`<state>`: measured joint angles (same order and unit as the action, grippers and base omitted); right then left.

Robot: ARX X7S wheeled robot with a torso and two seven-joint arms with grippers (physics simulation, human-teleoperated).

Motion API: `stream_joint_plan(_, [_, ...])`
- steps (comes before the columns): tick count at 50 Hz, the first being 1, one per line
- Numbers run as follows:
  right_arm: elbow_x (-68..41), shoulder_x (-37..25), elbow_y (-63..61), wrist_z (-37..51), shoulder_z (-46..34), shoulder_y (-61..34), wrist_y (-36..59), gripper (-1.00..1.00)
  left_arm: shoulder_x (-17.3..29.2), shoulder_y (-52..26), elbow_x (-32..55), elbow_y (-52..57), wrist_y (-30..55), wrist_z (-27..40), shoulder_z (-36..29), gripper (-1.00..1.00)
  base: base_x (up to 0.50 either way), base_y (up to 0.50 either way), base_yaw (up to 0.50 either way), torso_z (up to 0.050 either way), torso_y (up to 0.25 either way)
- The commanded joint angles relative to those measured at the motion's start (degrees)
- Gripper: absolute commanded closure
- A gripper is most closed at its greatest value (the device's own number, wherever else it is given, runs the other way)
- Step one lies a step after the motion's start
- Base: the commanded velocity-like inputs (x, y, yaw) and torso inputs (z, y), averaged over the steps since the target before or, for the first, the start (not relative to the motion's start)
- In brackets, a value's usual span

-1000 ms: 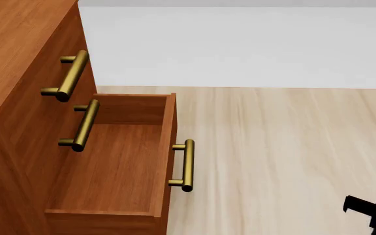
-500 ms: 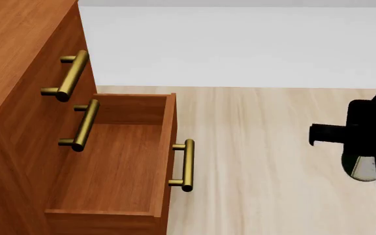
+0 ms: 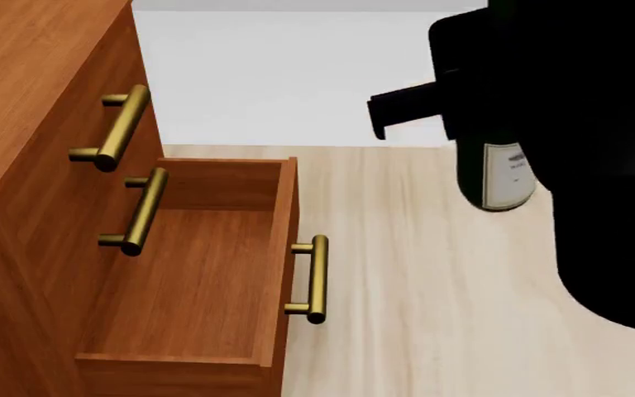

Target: Put the wine bottle in the bottom drawer of the cabinet.

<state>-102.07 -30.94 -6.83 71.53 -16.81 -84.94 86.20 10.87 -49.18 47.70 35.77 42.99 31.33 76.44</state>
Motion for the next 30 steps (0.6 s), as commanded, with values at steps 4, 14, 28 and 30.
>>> stream_joint_plan(4, [-4.67,4.79,11.72,3.04,-6.89,-10.41,-3.71,1.0,0.2,0.09,-0.15,0.2,-0.08,0.34,-0.68,-1.0,0.0,0.0,0.0,0.0,0.0])
stream_joint_plan(14, [-9.33,10.61,22.59,3.13,-7.43,-13.41,-8.79,1.0,0.39,0.13,0.07,0.3,0.17,0.74,-1.02,-1.0,0.0,0.0,0.0,0.0,0.001])
stream_joint_plan(28, [-6.55,16.49,36.91,-0.53,-12.41,-19.12,-9.89,1.0,0.47,0.69,-0.7,0.46,-0.37,0.3,-2.07,-1.0,0.0,0.0,0.0,0.0,0.001])
stream_joint_plan(30, [-9.08,17.61,40.36,1.65,-12.23,-19.29,-10.88,1.0,0.38,0.83,-0.93,0.23,-0.63,0.1,-2.13,-1.0,0.0,0.0,0.0,0.0,0.0])
